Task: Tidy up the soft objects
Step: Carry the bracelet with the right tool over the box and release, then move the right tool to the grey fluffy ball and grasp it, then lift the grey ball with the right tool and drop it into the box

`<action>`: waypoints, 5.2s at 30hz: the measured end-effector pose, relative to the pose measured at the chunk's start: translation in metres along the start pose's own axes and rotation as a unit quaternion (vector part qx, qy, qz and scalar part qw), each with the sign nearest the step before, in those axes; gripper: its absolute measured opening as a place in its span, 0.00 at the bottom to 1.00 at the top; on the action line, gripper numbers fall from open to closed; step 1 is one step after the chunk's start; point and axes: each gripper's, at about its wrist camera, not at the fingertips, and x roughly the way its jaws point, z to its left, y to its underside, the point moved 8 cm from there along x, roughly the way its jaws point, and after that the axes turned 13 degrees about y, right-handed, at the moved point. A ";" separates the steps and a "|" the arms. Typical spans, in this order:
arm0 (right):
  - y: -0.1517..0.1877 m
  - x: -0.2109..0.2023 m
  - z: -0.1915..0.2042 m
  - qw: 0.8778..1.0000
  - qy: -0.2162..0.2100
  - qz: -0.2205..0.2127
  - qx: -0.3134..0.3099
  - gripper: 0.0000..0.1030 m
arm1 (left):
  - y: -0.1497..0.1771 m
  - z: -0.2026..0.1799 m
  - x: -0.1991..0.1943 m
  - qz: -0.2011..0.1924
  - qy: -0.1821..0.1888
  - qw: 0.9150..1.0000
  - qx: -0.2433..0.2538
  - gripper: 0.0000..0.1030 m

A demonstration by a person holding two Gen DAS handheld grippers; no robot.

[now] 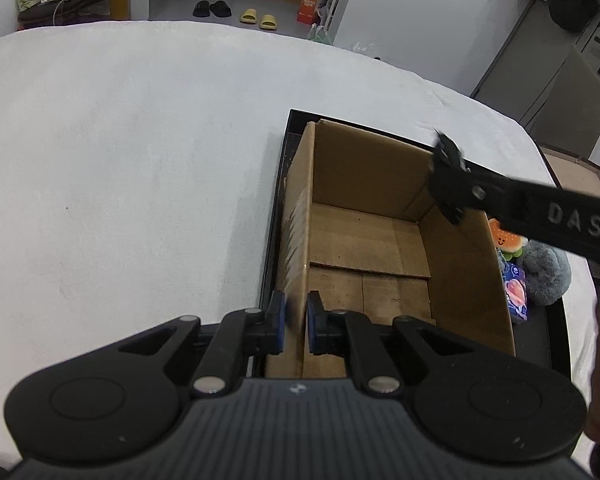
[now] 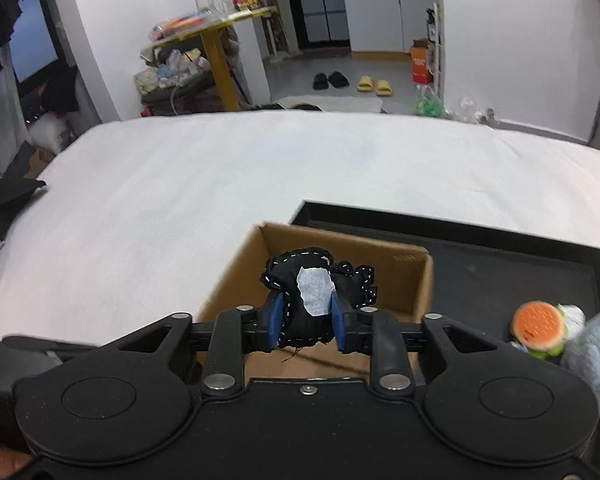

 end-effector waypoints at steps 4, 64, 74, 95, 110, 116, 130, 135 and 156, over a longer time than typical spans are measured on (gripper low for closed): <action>-0.006 0.001 0.011 1.000 -0.009 -0.023 -0.009 0.51 | -0.004 0.001 0.002 0.003 0.003 1.000 -0.006 0.10; 0.095 -0.021 -0.227 0.980 0.150 -0.023 0.132 0.76 | -0.016 -0.059 0.018 -0.034 -0.171 0.983 0.059 0.77; 0.107 0.000 -0.243 0.982 0.113 -0.014 0.153 0.76 | -0.013 -0.069 0.028 -0.027 -0.201 0.977 0.073 0.77; 0.113 0.012 -0.255 0.974 0.104 0.013 0.199 0.46 | -0.010 -0.078 0.028 -0.028 -0.215 0.973 0.079 0.78; 0.092 -0.015 -0.247 0.974 0.102 -0.012 0.199 0.46 | -0.014 -0.074 0.020 -0.024 -0.191 0.978 0.084 0.78; 0.075 -0.024 -0.234 0.976 0.093 -0.025 0.198 0.46 | -0.017 -0.074 0.017 -0.025 -0.178 0.979 0.099 0.78; 0.036 -0.034 -0.178 0.986 0.052 -0.042 0.153 0.46 | -0.016 -0.055 0.010 -0.026 -0.140 0.987 0.080 0.64; 0.025 -0.034 -0.157 0.989 0.044 -0.044 0.136 0.46 | -0.014 -0.045 0.011 -0.020 -0.120 0.991 0.060 0.47; 0.004 -0.027 -0.079 0.996 0.031 -0.034 0.074 0.46 | -0.015 -0.020 0.015 -0.016 -0.091 0.995 0.035 0.09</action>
